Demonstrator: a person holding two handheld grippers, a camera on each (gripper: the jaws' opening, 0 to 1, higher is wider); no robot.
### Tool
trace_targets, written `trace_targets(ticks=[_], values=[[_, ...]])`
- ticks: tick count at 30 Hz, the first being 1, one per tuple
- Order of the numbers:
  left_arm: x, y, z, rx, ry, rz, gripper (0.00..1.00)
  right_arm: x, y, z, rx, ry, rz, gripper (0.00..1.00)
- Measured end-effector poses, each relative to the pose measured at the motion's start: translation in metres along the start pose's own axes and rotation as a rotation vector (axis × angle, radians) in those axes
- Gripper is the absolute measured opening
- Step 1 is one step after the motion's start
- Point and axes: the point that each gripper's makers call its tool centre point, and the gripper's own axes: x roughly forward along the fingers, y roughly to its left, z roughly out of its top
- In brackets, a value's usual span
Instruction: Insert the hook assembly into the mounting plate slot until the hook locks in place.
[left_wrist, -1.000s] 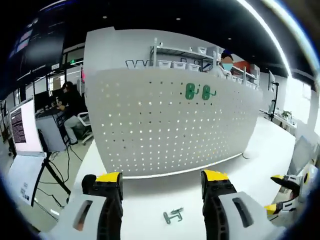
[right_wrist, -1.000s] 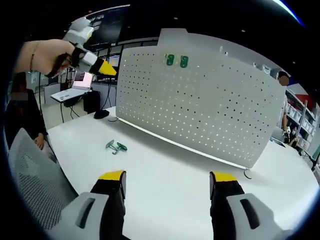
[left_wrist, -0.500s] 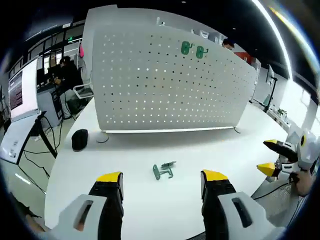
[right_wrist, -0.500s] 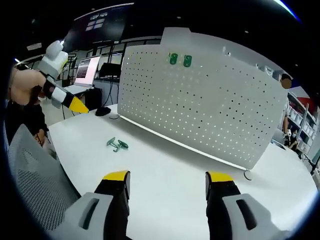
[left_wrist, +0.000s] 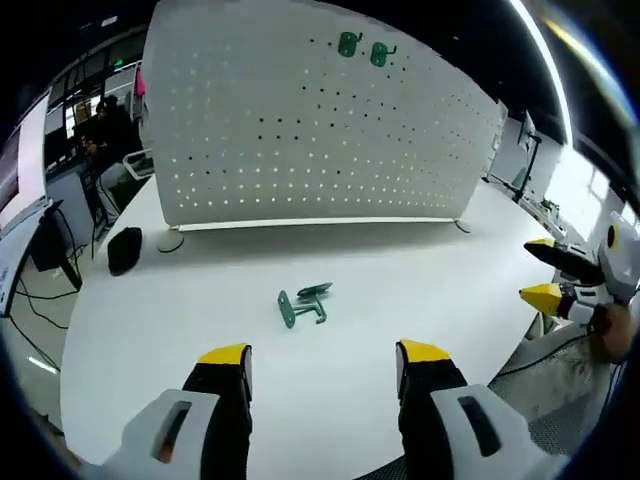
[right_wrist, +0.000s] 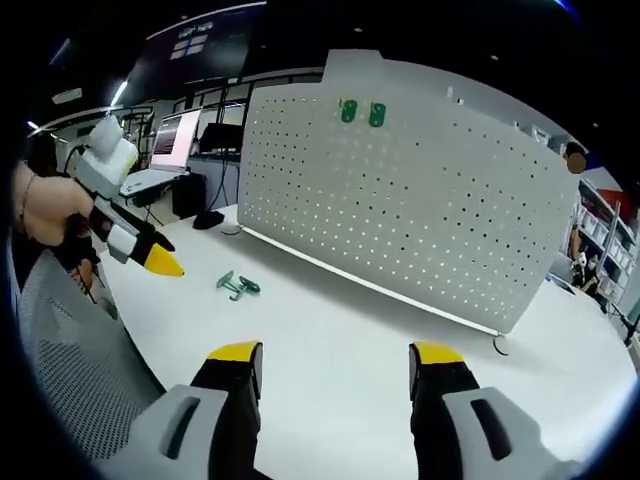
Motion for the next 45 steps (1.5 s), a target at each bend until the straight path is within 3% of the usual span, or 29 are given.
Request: trace_targets(ticks=[5, 8, 15, 23, 26, 27, 31, 38, 39, 45], values=[[0.015, 0.005, -0.009, 0.003, 0.008, -0.015, 0.57, 0.001, 0.003, 0.000, 0.001, 0.004, 0.014, 0.56], [0.026, 0.001, -0.002, -0.006, -0.051, -0.062, 0.55, 0.002, 0.003, -0.002, 0.001, 0.013, 0.015, 0.56], [0.053, -0.002, 0.001, 0.025, -0.036, -0.078, 0.47, 0.002, 0.006, -0.004, 0.000, 0.022, 0.027, 0.55], [0.074, 0.013, -0.009, 0.030, -0.001, -0.036, 0.39, 0.002, 0.004, -0.006, 0.007, 0.032, 0.026, 0.53], [0.076, 0.025, -0.018, 0.081, 0.048, 0.026, 0.27, 0.003, 0.005, -0.008, 0.005, 0.039, 0.027, 0.52], [0.078, 0.023, -0.018, 0.070, 0.042, 0.013, 0.24, 0.003, 0.005, -0.008, 0.006, 0.039, 0.028, 0.52], [0.083, 0.021, -0.017, 0.064, 0.026, 0.002, 0.29, 0.004, 0.006, -0.009, 0.004, 0.046, 0.031, 0.52], [0.084, 0.023, -0.015, 0.069, 0.015, 0.027, 0.23, 0.005, 0.007, -0.012, 0.001, 0.059, 0.037, 0.51], [0.083, 0.026, -0.012, 0.117, 0.002, 0.053, 0.21, 0.005, 0.007, -0.012, 0.002, 0.062, 0.038, 0.51], [0.089, 0.027, -0.013, 0.108, 0.000, 0.047, 0.16, 0.006, 0.009, -0.015, 0.001, 0.073, 0.043, 0.50]])
